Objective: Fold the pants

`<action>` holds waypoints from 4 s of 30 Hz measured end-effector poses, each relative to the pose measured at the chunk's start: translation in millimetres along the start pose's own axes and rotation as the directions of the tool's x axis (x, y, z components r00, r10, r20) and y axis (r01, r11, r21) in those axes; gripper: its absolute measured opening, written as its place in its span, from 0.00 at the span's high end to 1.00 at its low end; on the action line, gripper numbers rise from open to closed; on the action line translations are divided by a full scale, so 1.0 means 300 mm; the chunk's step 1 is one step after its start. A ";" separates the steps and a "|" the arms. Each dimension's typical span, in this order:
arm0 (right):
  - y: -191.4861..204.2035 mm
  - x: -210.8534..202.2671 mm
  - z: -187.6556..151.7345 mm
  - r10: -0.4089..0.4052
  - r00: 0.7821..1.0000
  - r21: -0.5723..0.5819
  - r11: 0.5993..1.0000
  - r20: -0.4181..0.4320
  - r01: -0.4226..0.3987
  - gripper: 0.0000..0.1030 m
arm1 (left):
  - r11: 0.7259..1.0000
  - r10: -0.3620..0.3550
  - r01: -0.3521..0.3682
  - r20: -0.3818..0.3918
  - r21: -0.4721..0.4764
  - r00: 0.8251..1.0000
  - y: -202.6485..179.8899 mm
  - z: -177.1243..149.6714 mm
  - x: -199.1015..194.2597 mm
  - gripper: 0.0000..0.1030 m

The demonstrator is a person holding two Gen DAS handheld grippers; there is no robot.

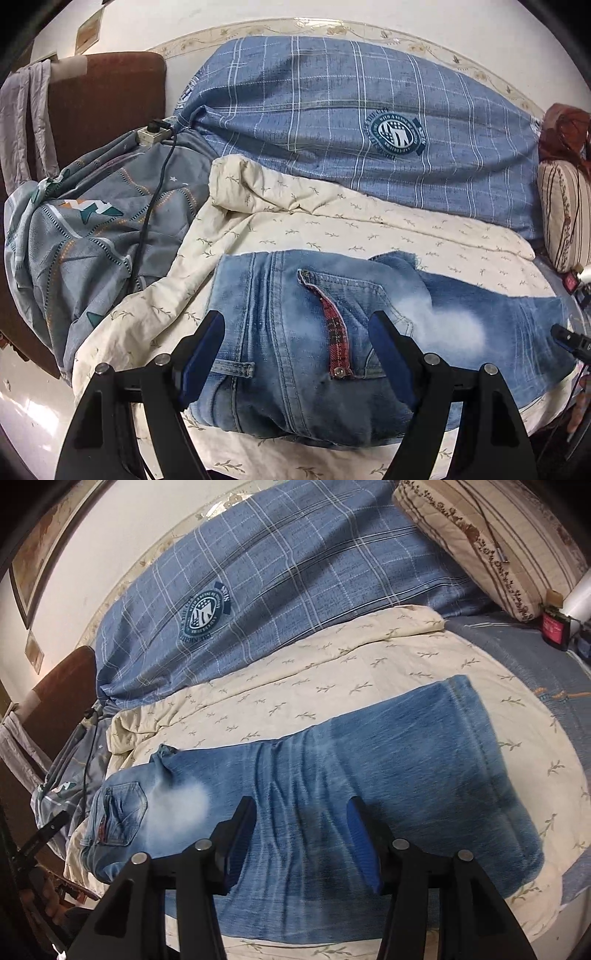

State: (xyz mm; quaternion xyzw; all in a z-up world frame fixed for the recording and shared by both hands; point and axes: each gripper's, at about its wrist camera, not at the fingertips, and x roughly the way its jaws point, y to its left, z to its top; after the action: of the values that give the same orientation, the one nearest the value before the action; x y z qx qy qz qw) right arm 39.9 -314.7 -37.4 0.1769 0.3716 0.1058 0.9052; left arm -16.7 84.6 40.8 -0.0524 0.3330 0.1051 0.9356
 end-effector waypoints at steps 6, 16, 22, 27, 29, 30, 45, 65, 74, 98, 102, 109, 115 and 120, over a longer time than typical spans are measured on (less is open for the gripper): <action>-0.129 -0.103 -0.008 -0.023 1.000 0.137 0.990 0.016 0.020 0.46 | 1.000 -0.011 0.011 -0.004 0.003 1.000 -0.006 -0.006 0.008 0.21; -0.429 -0.305 -0.089 0.006 1.000 0.482 0.876 0.002 -0.006 0.37 | 0.998 -0.062 0.063 -0.070 0.007 0.996 -0.064 -0.045 0.088 0.21; -0.482 -0.209 -0.110 0.121 0.992 0.588 0.806 -0.041 -0.074 0.37 | 0.996 -0.087 0.088 -0.083 0.006 0.993 -0.101 -0.061 0.088 0.21; -0.509 -0.147 -0.133 0.111 0.991 0.666 0.746 -0.076 -0.032 0.37 | 0.992 -0.115 0.118 -0.077 0.034 0.990 -0.168 -0.054 0.071 0.21; -0.505 -0.139 -0.122 0.095 0.992 0.659 0.752 -0.085 -0.015 0.37 | 0.989 -0.133 0.137 -0.083 0.047 0.988 -0.212 -0.052 0.076 0.21; -0.509 -0.130 -0.121 0.088 0.991 0.664 0.748 -0.097 -0.002 0.37 | 0.988 -0.141 0.146 -0.086 0.056 0.986 -0.237 -0.051 0.079 0.21; -0.437 -0.150 -0.054 -0.084 0.987 0.493 0.859 -0.137 0.142 0.73 | 0.916 -0.239 0.289 -0.200 0.277 0.950 -0.753 -0.118 0.176 0.21; -0.230 -0.232 0.059 -0.151 0.987 0.258 0.953 -0.057 0.161 0.75 | 0.893 -0.135 0.261 -0.337 0.366 0.932 -0.832 -0.207 0.281 0.15; 0.249 -0.225 0.108 -0.042 0.999 -0.045 0.998 0.030 0.043 0.78 | 0.956 -0.224 0.262 -0.249 0.130 0.942 -0.520 -0.079 0.210 0.17; 0.287 0.066 -0.144 0.311 0.935 0.045 0.950 -0.171 -0.308 0.21 | 0.890 -0.448 0.420 -0.171 -0.175 0.878 -0.261 0.065 0.122 0.17; 0.244 0.162 -0.183 0.307 0.926 0.104 0.951 -0.218 -0.291 0.21 | 0.824 -0.565 0.521 -0.240 -0.224 0.790 -0.390 0.101 0.214 0.17; 0.219 0.151 -0.177 0.370 0.910 0.108 0.929 -0.188 -0.355 0.21 | 0.816 -0.577 0.512 -0.378 -0.267 0.724 -0.506 0.045 0.373 0.35; 0.192 0.161 -0.185 0.408 0.893 0.145 0.911 -0.188 -0.386 0.21 | 0.832 -0.554 0.486 -0.428 -0.266 0.714 -0.543 0.005 0.448 0.38; 0.176 0.152 -0.186 0.412 0.892 0.148 0.909 -0.187 -0.389 0.21 | 0.877 -0.477 0.448 -0.441 -0.177 0.760 -0.564 -0.011 0.442 0.80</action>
State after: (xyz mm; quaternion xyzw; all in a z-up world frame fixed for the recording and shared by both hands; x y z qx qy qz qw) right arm 29.1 -238.2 -82.3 0.2852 0.4275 0.2886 0.8079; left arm 120.9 -59.1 -41.0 -0.1851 0.5238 -0.1349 0.8205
